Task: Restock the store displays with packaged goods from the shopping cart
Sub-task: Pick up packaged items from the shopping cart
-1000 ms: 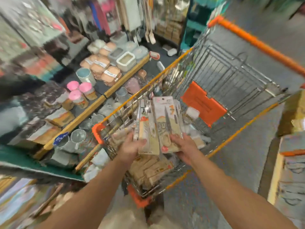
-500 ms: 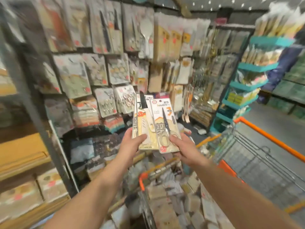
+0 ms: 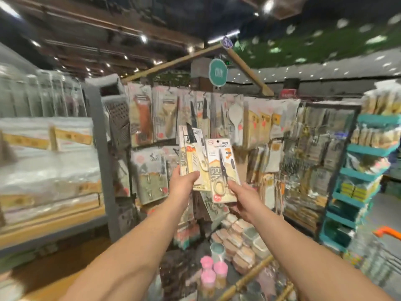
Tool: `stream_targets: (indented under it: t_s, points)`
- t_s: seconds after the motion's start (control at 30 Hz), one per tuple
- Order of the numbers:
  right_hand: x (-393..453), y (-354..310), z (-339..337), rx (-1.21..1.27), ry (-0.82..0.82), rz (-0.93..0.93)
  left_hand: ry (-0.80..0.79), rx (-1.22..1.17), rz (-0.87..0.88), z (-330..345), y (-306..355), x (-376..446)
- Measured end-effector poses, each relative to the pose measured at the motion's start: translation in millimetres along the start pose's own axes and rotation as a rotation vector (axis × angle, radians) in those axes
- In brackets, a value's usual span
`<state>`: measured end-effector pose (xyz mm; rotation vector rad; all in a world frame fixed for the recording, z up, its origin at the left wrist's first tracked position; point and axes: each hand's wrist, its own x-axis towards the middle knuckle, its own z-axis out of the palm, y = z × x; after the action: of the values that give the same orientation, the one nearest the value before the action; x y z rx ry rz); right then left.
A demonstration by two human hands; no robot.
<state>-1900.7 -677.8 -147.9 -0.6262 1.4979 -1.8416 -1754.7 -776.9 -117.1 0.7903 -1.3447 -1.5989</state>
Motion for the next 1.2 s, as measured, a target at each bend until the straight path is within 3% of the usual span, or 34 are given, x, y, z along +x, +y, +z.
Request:
stream_targets:
  t_s: [0.2,0.37,0.57,0.77,0.97,1.2]
  points:
    - [55.3,-40.2,-2.6,-0.086,0.052,-0.187,0.032,0.013,0.068,11.3,14.7,45.7]
    - [126.0,-69.7,-17.1,-0.056,0.1,-0.225,0.075,0.012,0.097,29.4,34.5,86.2]
    - [271.6,-103.7,-26.7,0.015,0.042,-0.246,0.081,0.074,0.173,62.3,69.0,135.6]
    - [268.1,-163.3,2.9,0.024,0.038,-0.266,0.094,0.08,0.205,76.1,76.3,172.7]
    - [305.5,-170.0,5.4,0.071,0.065,-0.183,0.105,0.16,0.23,70.3,65.8,190.4]
    - [315.2,-159.5,7.1,0.058,0.062,-0.129,0.047,0.092,0.231,78.2,66.6,199.3]
